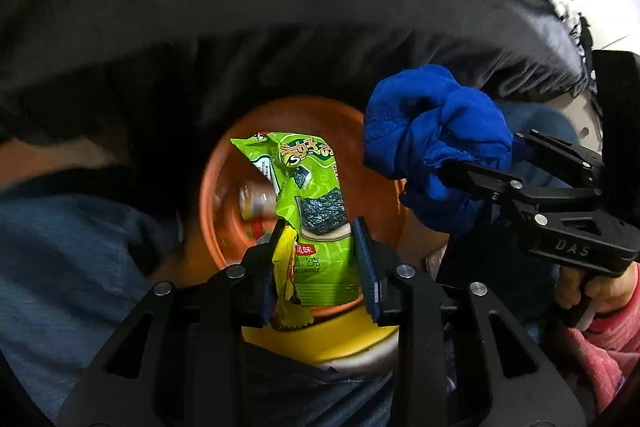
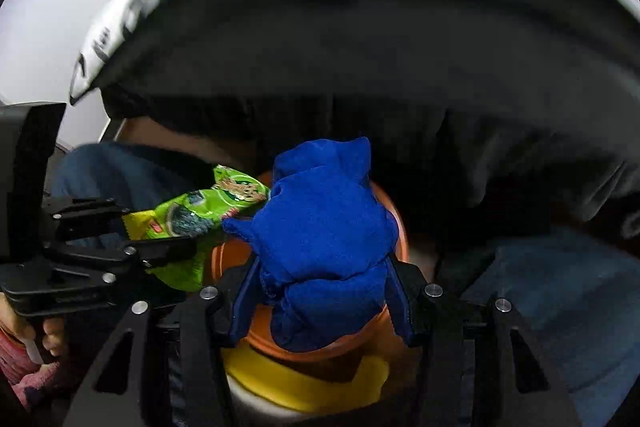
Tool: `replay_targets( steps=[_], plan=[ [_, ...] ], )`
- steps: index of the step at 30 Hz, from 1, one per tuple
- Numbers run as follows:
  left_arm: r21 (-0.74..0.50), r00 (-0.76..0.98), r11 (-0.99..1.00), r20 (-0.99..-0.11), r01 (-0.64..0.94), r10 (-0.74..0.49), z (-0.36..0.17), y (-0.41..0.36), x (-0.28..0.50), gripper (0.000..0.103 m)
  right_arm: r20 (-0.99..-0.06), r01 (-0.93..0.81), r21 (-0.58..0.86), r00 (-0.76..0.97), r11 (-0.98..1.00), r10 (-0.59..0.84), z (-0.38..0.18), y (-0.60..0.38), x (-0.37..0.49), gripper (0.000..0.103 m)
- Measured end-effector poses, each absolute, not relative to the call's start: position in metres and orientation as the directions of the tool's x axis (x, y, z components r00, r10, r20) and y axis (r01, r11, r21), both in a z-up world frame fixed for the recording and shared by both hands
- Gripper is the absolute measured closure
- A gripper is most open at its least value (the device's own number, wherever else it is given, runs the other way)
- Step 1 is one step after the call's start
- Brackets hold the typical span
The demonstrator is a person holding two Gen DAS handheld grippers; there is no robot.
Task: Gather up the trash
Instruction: 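Lower the snack bag and blue cloth into the orange bin and release, then raise both tools back toward the items on the bed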
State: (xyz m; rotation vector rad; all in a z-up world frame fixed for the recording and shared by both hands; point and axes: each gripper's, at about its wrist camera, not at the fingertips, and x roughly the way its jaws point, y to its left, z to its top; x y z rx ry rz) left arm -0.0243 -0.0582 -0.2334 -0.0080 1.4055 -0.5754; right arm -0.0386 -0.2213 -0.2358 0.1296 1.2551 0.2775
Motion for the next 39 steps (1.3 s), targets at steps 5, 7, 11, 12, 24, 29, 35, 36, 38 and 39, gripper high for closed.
replay_targets(
  steps=[5,7,11,12,24,29,35,36,38,39],
  plan=[
    [-0.336,-0.04,0.884,-0.939,0.325,-0.342,-0.27,-0.063,-0.021,0.07,-0.939,-0.094,0.267,0.196,0.959,0.281,-0.273,-0.223,-0.036,0.049],
    [-0.335,-0.061,0.891,-0.941,0.307,-0.333,-0.277,-0.067,-0.016,0.07,-0.943,-0.085,0.273,0.175,0.958,0.284,-0.282,-0.222,-0.033,0.049],
    [-0.337,-0.088,0.896,-0.941,0.291,-0.325,-0.285,-0.067,-0.013,0.069,-0.944,-0.072,0.286,0.148,0.956,0.294,-0.292,-0.219,-0.028,0.048],
    [-0.336,-0.089,0.896,-0.942,0.29,-0.324,-0.286,-0.07,-0.013,0.069,-0.945,-0.07,0.287,0.145,0.956,0.294,-0.293,-0.218,-0.026,0.048],
    [-0.286,-0.036,0.922,-0.957,0.26,-0.287,-0.283,-0.065,-0.007,0.033,-0.94,-0.02,0.285,0.188,0.958,0.284,-0.284,-0.231,-0.027,0.025],
    [-0.276,-0.03,0.927,-0.96,0.255,-0.278,-0.283,-0.064,-0.008,0.029,-0.941,-0.011,0.279,0.198,0.96,0.276,-0.281,-0.233,-0.027,0.025],
    [-0.268,-0.017,0.929,-0.962,0.256,-0.273,-0.278,-0.063,-0.009,0.027,-0.941,-0.004,0.27,0.212,0.963,0.264,-0.278,-0.232,-0.028,0.023],
    [-0.261,-0.01,0.93,-0.963,0.259,-0.268,-0.276,-0.063,-0.009,0.027,-0.94,-0.002,0.268,0.217,0.963,0.262,-0.276,-0.233,-0.028,0.023],
    [-0.253,0.001,0.93,-0.965,0.268,-0.263,-0.273,-0.061,-0.01,0.027,-0.938,0.004,0.266,0.231,0.964,0.258,-0.272,-0.236,-0.028,0.023],
    [-0.25,0.009,0.929,-0.965,0.273,-0.263,-0.27,-0.061,-0.01,0.027,-0.936,0.007,0.268,0.24,0.963,0.258,-0.268,-0.238,-0.028,0.023]
  ],
)
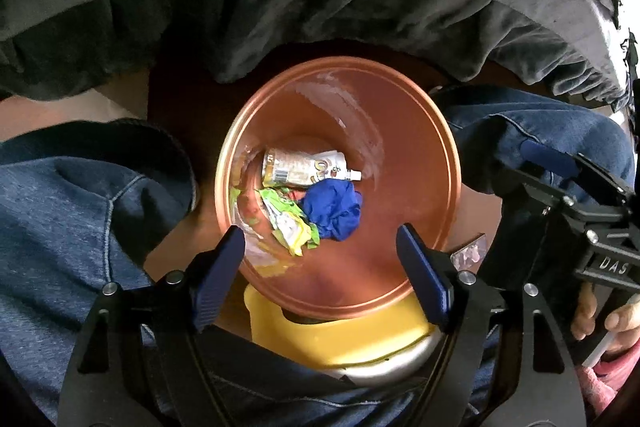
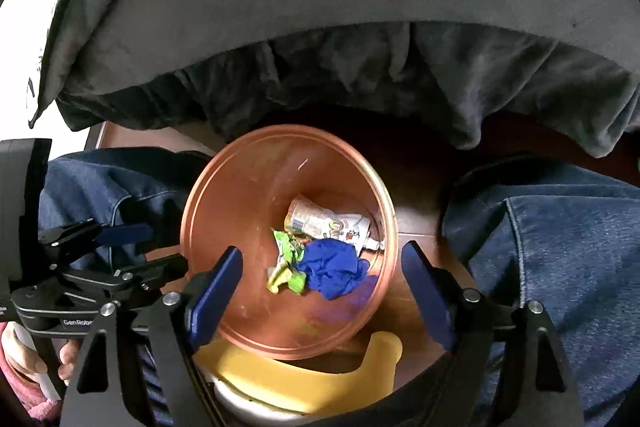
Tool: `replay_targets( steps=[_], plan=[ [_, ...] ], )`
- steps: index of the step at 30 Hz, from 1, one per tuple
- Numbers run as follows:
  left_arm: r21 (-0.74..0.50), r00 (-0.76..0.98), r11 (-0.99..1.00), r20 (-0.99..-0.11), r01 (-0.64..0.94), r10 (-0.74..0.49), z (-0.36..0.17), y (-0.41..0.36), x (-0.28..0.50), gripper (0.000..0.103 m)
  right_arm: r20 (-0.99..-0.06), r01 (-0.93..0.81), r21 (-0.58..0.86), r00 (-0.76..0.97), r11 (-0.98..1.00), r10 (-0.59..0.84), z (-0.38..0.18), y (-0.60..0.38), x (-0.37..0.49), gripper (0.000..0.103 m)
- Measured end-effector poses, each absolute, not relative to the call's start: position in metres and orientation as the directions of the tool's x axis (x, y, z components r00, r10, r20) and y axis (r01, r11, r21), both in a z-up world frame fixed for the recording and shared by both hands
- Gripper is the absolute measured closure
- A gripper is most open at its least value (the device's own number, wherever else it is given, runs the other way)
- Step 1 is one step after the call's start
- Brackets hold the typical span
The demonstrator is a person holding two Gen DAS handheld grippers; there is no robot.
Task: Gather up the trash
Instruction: 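Raise both tools back toward the items on the bed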
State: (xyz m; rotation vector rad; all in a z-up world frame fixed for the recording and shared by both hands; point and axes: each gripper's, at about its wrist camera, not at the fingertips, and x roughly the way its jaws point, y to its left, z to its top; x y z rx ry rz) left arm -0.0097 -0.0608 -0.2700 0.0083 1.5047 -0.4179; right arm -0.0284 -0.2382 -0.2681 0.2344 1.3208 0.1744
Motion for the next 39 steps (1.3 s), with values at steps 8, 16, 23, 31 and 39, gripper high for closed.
replay_targets(
  steps=[8,16,23,31,39],
  plan=[
    [-0.234,0.174,0.911,-0.936,0.34,-0.305,-0.214,-0.059,-0.006,0.02,-0.892,-0.015,0.234,0.395,0.972,0.221,-0.215,-0.248,-0.029,0.016],
    [-0.204,0.437,0.893,-0.814,0.4,-0.382,-0.12,-0.047,0.016,0.013,-0.804,-0.02,0.206,0.566,0.978,0.181,-0.162,-0.262,-0.032,0.013],
    [-0.293,0.514,0.867,-0.711,0.403,-0.479,-0.063,-0.045,0.083,0.012,-0.785,-0.037,0.266,0.571,0.963,0.239,-0.162,-0.262,-0.027,0.013],
    [-0.173,0.508,0.808,-0.699,0.563,-0.503,-0.014,-0.076,0.184,0.011,-0.783,-0.081,0.306,0.546,0.949,0.299,-0.164,-0.252,-0.022,0.013],
    [0.069,0.463,0.695,-0.793,0.715,-0.397,-0.01,-0.111,0.26,0.011,-0.809,-0.095,0.339,0.478,0.936,0.342,-0.182,-0.239,-0.002,0.012]
  ],
)
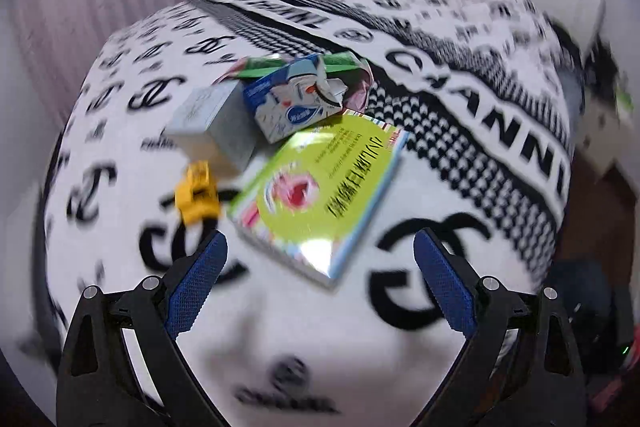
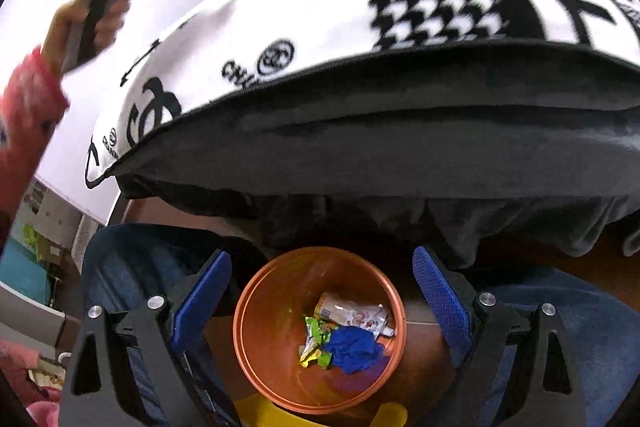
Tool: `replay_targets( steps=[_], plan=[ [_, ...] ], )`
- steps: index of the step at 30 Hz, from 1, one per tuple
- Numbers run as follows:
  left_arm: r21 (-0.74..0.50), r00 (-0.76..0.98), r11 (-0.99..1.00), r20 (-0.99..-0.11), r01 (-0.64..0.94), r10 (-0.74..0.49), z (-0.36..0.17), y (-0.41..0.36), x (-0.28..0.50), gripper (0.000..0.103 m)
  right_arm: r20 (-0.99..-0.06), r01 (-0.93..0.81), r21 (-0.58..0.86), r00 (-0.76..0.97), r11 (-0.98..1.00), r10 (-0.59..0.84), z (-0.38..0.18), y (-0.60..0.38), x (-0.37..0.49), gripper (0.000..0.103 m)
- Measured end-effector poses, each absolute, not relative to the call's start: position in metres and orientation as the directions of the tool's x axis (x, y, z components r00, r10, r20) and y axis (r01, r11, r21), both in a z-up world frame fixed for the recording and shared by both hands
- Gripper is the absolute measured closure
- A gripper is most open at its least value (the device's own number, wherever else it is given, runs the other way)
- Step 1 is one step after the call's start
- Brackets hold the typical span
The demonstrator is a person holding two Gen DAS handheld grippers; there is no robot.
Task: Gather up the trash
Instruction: 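Raise both tools back toward the items on the bed, then grasp the green medicine box with the left tool while the right tool grasps the blue milk carton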
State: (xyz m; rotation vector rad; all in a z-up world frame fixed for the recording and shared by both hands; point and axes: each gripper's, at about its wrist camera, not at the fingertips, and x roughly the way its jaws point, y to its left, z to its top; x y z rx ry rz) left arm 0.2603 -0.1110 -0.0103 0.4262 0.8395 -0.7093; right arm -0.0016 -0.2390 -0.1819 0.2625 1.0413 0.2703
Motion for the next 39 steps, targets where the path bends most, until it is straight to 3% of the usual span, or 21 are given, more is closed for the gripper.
replay_targets(
  steps=[8,19,32,39],
  plan=[
    [0.199,0.381,0.474,-0.865,0.858,-0.326,-0.031,-0.146,0.289,0.011,-0.834,-0.113,0.375,0.392,0.92,0.388,-0.204,-0.223,0.019,0.012],
    [0.075,0.248,0.451,-0.908,0.889,-0.337,-0.059,-0.15,0.322,0.011,-0.833,-0.152,0.396,0.355,0.906,0.424,-0.212,-0.21,0.035,0.012],
    [-0.024,0.313,0.569,-0.816,0.822,-0.487,-0.029,-0.117,0.274,0.014,-0.821,-0.158,0.383,0.394,0.91,0.414,-0.195,-0.21,0.021,0.013],
    [-0.13,0.387,0.651,-0.712,0.748,-0.586,-0.006,-0.057,0.213,0.015,-0.784,-0.163,0.357,0.483,0.92,0.39,-0.161,-0.221,0.006,0.013]
  ],
)
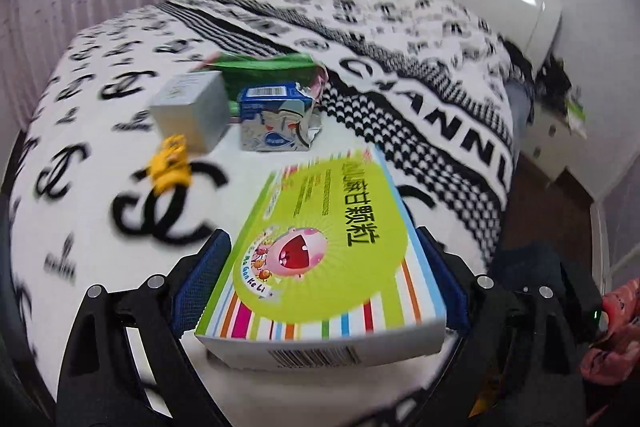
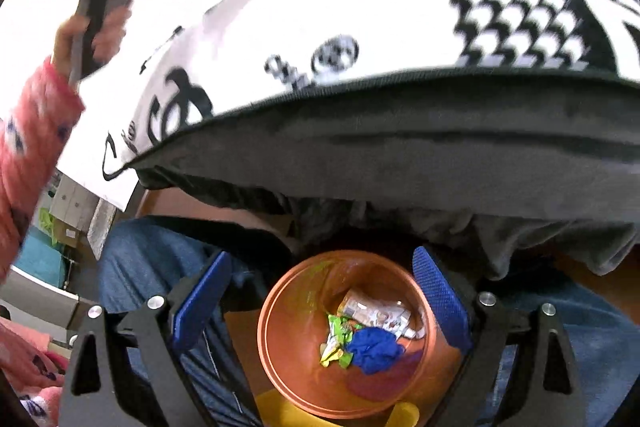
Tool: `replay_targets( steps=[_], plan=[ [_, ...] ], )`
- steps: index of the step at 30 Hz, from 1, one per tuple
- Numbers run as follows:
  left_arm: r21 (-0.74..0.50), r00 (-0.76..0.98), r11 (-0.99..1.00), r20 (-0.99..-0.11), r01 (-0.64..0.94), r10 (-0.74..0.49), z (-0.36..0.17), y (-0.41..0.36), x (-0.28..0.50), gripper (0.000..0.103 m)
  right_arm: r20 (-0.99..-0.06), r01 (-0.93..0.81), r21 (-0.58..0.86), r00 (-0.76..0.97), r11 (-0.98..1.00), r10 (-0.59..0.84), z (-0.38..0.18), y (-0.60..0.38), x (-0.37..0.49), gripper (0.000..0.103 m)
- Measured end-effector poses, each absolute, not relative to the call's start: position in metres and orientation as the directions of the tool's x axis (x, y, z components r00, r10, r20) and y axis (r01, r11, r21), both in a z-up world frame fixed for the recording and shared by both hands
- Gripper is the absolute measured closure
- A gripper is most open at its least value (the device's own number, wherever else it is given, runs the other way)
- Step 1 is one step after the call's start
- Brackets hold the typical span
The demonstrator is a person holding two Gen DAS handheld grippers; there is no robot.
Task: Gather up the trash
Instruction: 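Grasp the green medicine box with the left tool while the right tool grasps the blue milk carton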
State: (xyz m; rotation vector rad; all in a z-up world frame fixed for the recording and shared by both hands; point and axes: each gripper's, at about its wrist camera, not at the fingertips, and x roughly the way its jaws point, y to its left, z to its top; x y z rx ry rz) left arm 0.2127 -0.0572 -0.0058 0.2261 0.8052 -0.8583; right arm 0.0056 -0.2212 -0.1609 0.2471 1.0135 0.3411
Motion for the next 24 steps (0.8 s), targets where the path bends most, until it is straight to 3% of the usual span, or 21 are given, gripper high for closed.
replay_targets(
  steps=[1,2,3,5,7,8,9,16,17,20,23,24],
  plan=[
    [-0.136,0.409,0.666,-0.695,0.734,-0.592,-0.002,-0.045,0.198,0.017,-0.769,-0.166,0.358,0.505,0.919,0.391,-0.153,-0.225,0.005,0.013],
    [-0.149,0.417,0.668,-0.676,0.729,-0.607,0.001,-0.035,0.187,0.042,-0.756,-0.168,0.361,0.523,0.917,0.393,-0.145,-0.229,0.006,0.013],
    [-0.158,0.426,0.677,-0.67,0.719,-0.609,0.002,-0.028,0.18,0.057,-0.737,-0.171,0.364,0.549,0.916,0.395,-0.134,-0.234,0.008,0.012],
    [-0.184,0.464,0.717,-0.65,0.672,-0.602,0.004,-0.007,0.167,0.06,-0.701,-0.18,0.371,0.589,0.911,0.402,-0.116,-0.242,0.016,0.012],
    [-0.212,0.474,0.741,-0.65,0.637,-0.594,-0.003,0.008,0.163,0.077,-0.673,-0.184,0.374,0.621,0.909,0.402,-0.101,-0.246,0.031,0.012],
    [-0.242,0.465,0.753,-0.66,0.612,-0.59,-0.011,0.015,0.167,0.091,-0.663,-0.183,0.371,0.635,0.91,0.397,-0.093,-0.247,0.041,0.013],
    [-0.275,0.45,0.754,-0.663,0.597,-0.598,-0.017,0.019,0.171,0.093,-0.653,-0.185,0.372,0.644,0.91,0.398,-0.087,-0.247,0.049,0.013],
    [-0.376,0.395,0.719,-0.642,0.584,-0.657,-0.051,0.019,0.166,0.095,-0.579,-0.226,0.456,0.659,0.861,0.48,-0.068,-0.235,0.094,0.012],
    [-0.378,0.392,0.714,-0.64,0.589,-0.661,-0.05,0.019,0.164,0.088,-0.576,-0.227,0.467,0.656,0.855,0.488,-0.067,-0.233,0.096,0.012],
    [-0.35,0.424,0.725,-0.629,0.593,-0.651,-0.043,0.023,0.157,0.046,-0.586,-0.23,0.458,0.649,0.859,0.486,-0.066,-0.226,0.1,0.012],
    [-0.381,0.408,0.701,-0.608,0.603,-0.681,-0.039,0.028,0.154,0.038,-0.588,-0.24,0.45,0.645,0.86,0.488,-0.063,-0.218,0.097,0.012],
    [-0.395,0.392,0.688,-0.604,0.609,-0.694,-0.04,0.029,0.153,0.031,-0.587,-0.242,0.448,0.647,0.861,0.487,-0.062,-0.217,0.097,0.012]
  ],
)
